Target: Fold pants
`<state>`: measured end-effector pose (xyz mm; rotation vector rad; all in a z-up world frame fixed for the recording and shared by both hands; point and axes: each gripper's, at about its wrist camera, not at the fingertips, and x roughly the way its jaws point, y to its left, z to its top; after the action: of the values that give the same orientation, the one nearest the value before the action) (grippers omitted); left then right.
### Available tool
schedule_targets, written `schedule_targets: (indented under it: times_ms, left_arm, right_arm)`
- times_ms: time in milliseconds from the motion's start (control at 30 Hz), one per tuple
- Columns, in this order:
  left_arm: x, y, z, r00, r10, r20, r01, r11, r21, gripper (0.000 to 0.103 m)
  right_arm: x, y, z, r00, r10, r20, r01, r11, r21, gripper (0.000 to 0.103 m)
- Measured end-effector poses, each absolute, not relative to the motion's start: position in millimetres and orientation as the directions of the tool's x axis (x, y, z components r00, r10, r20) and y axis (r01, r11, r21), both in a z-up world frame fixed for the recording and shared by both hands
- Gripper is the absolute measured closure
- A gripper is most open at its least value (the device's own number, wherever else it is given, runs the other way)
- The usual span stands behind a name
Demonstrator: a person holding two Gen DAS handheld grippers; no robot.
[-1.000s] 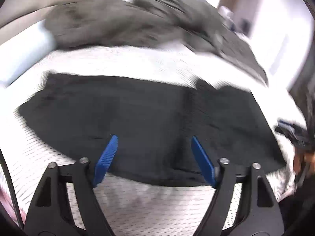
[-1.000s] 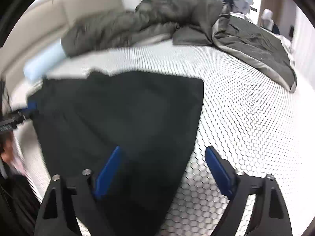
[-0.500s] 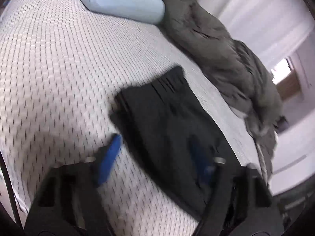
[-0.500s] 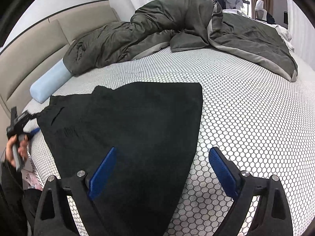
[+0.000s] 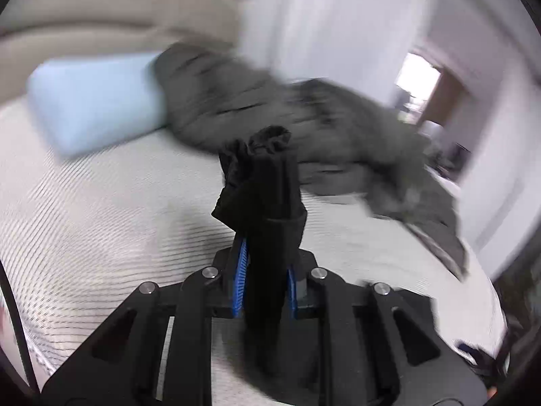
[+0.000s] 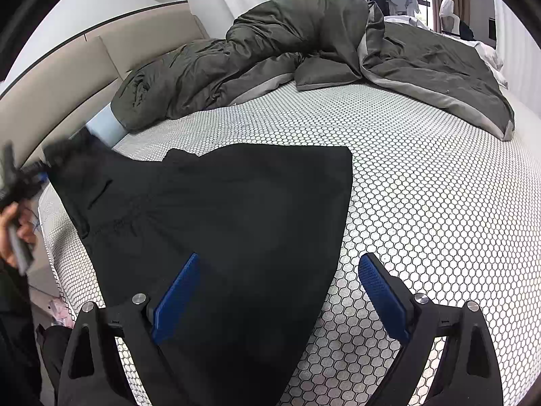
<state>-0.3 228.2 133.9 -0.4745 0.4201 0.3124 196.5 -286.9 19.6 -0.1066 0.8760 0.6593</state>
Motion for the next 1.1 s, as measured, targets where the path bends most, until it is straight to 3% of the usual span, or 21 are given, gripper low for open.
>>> schedule_targets:
  times_ms: [100,200,267,300,333,400,467,567,667,733,900,1100]
  left_arm:
    - [13.0,158.0,166.3,0.915,0.060,-0.399,-0.209,0.916,-0.343,0.087]
    - [33.3,83.0,171.7,0.906,-0.149,-0.395,-0.006,0.931,-0.364,0.085]
    - [61.3,31.9,153.7,0.834,-0.280,-0.475,0.111,0.929,-0.354,0.072]
    - [76.0,8.2,137.1,0.780,-0.345,-0.522,0.168,0.919,-0.357,0.049]
    - [82.4,-4.7,125.4,0.744,-0.389,-0.544,0.206,0.907,-0.367,0.035]
    - [89.1,-22.2,96.3,0.681,-0.437,-0.587,0.239,0.891,-0.385,0.035]
    - [87.7,-21.5,83.5,0.675,-0.411,-0.612,0.224,0.905,-0.361,0.034]
    - [78.7,-4.3,80.5,0.741,-0.275,-0.613,0.141,0.956,-0.258,0.018]
    - [75.2,2.8,64.9,0.796,-0.039,-0.604,0.023,0.999,-0.035,0.016]
    - [85.5,11.0,53.0,0.793,0.012,-0.609,-0.009,1.000,0.007,0.016]
    - [93.8,22.7,25.6,0.759,0.023,-0.651,-0.027,1.000,0.004,0.016]
    - [92.9,22.2,20.3,0.775,0.039,-0.631,0.000,0.998,0.061,0.016]
  right_arm:
    - [198.1,-293.2,22.3,0.469,0.492,-0.734,-0.557,0.809,0.186,0.008]
    - [200.1,-299.7,23.6,0.484,0.483,-0.730,-0.538,0.822,0.187,0.008]
    - [202.5,-305.1,23.8,0.493,0.474,-0.730,-0.525,0.831,0.185,0.008]
    - [203.8,-308.3,23.7,0.497,0.473,-0.728,-0.519,0.834,0.187,0.008]
    - [205.9,-311.9,23.0,0.501,0.466,-0.729,-0.507,0.841,0.190,0.008]
    - [210.9,-320.3,20.9,0.507,0.445,-0.738,-0.474,0.859,0.193,0.008]
    - [214.1,-327.1,19.9,0.511,0.428,-0.745,-0.448,0.873,0.194,0.008]
    - [214.6,-332.0,22.3,0.505,0.447,-0.738,-0.444,0.868,0.222,0.008]
    - [209.2,-323.7,24.0,0.458,0.518,-0.722,-0.494,0.824,0.278,0.008]
    - [203.0,-313.0,24.1,0.410,0.575,-0.708,-0.537,0.780,0.323,0.008]
    - [187.7,-285.6,18.5,0.304,0.649,-0.697,-0.622,0.689,0.371,0.008]
    - [185.3,-265.1,8.6,0.211,0.682,-0.700,-0.643,0.637,0.426,0.028]
